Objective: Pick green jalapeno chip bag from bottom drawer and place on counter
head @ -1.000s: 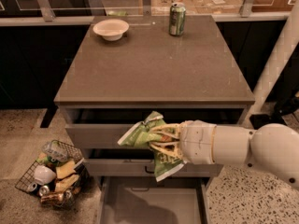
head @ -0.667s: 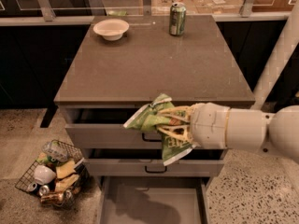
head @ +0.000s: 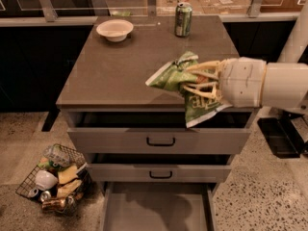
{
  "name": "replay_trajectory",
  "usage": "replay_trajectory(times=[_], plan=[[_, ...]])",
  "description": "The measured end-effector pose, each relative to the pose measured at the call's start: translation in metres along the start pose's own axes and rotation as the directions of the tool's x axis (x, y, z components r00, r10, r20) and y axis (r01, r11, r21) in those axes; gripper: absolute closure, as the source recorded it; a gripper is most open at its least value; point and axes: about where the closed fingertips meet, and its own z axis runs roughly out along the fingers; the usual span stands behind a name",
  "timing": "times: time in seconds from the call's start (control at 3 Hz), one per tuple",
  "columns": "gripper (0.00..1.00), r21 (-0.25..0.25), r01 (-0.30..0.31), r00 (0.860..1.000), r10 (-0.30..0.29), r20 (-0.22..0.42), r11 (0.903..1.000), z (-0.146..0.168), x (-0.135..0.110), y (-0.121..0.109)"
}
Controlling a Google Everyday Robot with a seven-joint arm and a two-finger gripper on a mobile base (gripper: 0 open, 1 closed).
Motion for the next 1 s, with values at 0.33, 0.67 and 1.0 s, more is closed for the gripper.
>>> replay_trajectory(times=[0.33,0.67,1.0], plan=[[1.00,0.013,0.010,1.000,-0.010,-0.018,0.9999,0.002,0.008,-0.051],[1.00,0.007,-0.011,0.999,0.012,-0.047,0.9999,0.020,0.033,-0.083],[1.00,0.007,-0.039,0.998,0.039,-0.058,0.9992,0.047,0.067,-0.100]])
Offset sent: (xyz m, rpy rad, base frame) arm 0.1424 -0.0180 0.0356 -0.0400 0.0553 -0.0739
